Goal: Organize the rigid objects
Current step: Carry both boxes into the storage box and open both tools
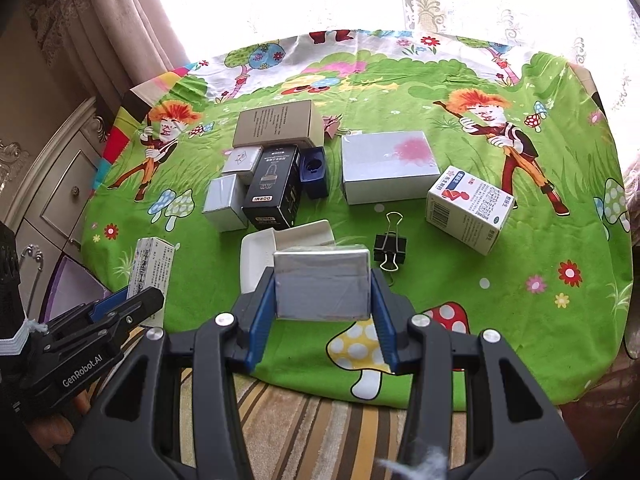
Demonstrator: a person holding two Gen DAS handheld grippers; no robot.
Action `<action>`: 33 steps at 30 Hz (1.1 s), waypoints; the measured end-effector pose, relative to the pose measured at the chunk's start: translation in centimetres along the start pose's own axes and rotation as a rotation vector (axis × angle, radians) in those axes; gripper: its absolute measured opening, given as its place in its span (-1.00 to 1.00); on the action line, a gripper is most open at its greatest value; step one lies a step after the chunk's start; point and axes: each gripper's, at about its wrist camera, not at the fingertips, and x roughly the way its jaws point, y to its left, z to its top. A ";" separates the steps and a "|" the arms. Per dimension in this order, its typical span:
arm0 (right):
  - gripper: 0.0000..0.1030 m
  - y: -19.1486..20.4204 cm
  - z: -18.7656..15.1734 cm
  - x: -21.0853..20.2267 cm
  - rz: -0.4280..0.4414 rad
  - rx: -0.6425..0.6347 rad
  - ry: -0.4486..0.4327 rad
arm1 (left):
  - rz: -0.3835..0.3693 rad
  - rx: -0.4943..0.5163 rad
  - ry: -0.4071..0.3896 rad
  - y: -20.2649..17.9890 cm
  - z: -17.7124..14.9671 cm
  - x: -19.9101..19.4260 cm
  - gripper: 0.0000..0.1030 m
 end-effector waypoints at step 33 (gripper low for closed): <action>-0.04 15.7 -2.7 -2.3 0.213 -0.271 0.021 | 0.145 -0.389 -0.107 18.0 -2.6 -7.4 -0.30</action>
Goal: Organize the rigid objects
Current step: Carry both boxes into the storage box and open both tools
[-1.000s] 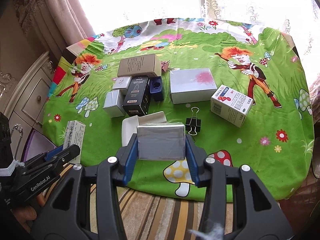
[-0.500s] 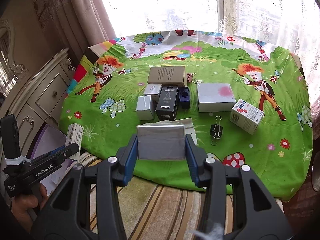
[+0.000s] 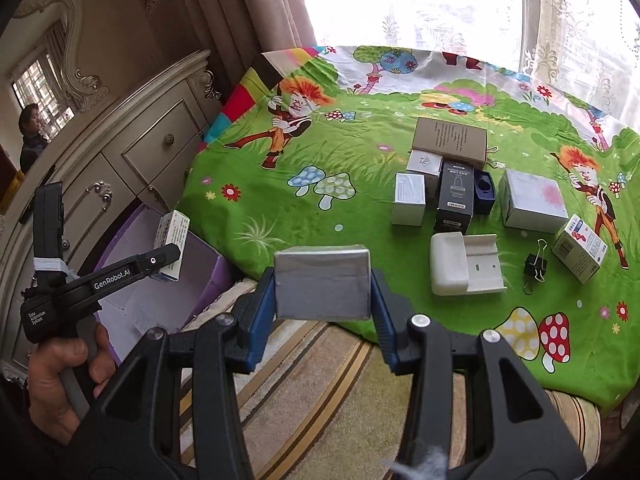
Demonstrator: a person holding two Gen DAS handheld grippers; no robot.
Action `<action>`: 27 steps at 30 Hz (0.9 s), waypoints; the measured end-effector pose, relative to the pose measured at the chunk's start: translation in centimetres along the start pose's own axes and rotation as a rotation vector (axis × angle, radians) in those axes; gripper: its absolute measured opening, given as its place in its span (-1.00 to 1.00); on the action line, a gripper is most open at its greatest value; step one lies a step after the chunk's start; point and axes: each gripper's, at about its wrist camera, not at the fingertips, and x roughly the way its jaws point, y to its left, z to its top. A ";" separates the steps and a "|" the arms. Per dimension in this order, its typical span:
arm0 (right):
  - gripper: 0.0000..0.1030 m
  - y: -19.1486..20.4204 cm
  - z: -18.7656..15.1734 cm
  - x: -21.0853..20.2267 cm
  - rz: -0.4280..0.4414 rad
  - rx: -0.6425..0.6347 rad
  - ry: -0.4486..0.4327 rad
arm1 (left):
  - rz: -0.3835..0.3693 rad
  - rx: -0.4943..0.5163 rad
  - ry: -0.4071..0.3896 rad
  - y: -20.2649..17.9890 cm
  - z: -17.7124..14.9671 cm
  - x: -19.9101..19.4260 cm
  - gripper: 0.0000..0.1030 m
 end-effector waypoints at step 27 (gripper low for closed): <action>-0.04 20.2 -2.1 10.1 0.306 -0.406 0.223 | 0.149 -0.265 0.011 12.0 -0.4 0.6 -0.28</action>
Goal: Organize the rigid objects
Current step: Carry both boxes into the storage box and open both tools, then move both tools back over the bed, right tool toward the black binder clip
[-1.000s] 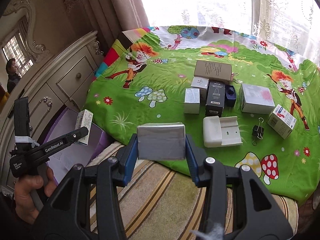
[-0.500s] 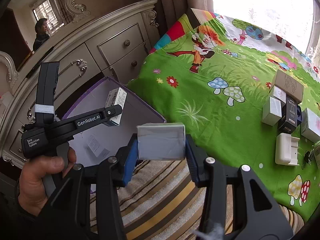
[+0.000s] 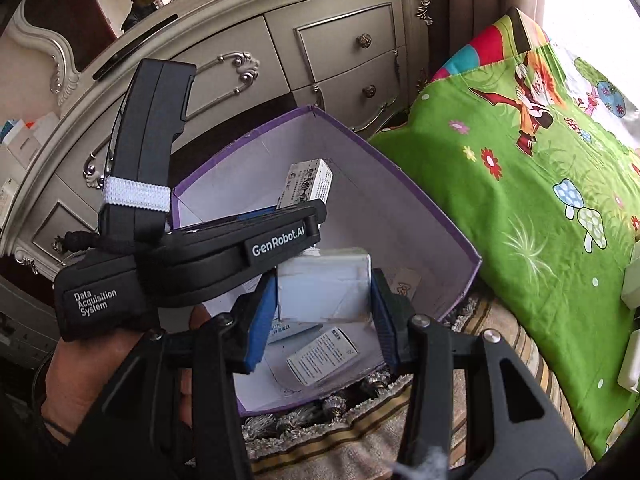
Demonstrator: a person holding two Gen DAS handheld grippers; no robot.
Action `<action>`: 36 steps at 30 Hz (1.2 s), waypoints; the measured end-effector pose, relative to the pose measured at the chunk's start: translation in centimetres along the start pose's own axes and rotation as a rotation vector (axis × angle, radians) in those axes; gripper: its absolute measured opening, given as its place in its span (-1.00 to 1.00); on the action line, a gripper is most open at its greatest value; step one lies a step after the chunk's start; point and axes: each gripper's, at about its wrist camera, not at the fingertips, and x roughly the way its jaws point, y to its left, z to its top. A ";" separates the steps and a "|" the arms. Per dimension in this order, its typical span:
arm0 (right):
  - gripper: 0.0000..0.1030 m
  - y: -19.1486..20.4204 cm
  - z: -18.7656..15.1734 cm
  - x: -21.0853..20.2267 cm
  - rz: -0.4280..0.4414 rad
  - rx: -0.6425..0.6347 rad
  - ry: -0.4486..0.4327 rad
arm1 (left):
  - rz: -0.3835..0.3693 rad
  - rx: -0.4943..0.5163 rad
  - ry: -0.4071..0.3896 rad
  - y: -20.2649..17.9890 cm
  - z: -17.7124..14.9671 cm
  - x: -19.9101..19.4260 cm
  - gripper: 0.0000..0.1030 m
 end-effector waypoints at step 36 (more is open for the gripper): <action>0.46 -24.8 -9.9 -15.6 -0.469 0.484 -0.174 | -0.028 0.281 0.064 -14.3 -3.7 0.9 0.19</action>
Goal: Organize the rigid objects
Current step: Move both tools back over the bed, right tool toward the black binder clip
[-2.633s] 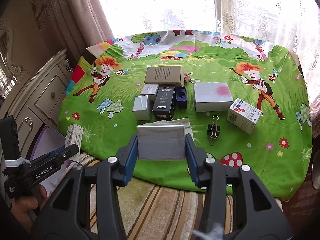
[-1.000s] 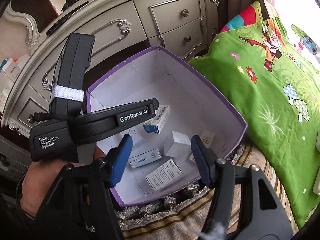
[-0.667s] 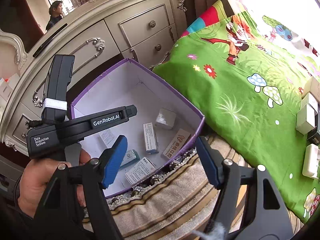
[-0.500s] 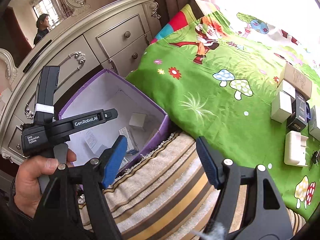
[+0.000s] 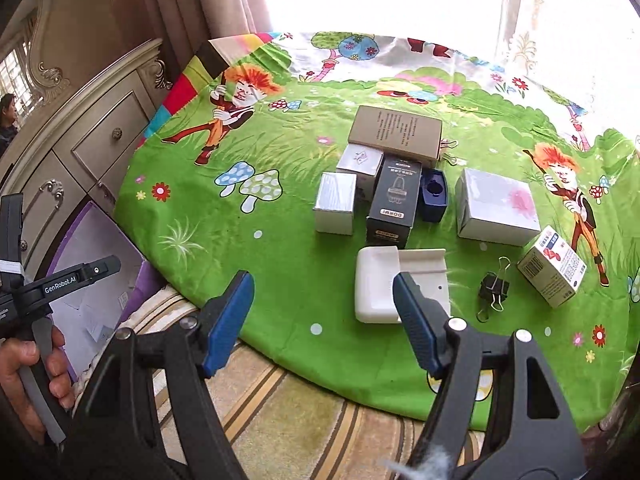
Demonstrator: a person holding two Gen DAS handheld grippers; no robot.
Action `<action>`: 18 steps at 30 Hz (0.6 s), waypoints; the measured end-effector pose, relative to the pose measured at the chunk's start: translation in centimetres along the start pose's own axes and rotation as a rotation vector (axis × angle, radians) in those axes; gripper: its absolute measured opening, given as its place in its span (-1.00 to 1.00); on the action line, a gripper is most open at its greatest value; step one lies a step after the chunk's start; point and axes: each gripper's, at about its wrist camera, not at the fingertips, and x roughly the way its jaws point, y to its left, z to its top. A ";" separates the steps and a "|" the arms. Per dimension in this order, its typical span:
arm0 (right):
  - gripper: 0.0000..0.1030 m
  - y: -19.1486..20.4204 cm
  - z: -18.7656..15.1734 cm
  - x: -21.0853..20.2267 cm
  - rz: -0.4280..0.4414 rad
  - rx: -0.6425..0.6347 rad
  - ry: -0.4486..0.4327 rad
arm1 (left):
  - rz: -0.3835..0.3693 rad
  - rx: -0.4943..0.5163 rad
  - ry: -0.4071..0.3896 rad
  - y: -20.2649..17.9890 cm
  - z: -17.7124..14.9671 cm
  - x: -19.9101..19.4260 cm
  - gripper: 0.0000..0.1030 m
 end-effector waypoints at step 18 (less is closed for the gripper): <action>0.46 -11.2 -1.1 4.2 -0.095 0.241 0.039 | -0.190 0.303 0.068 -16.6 -3.0 1.8 0.21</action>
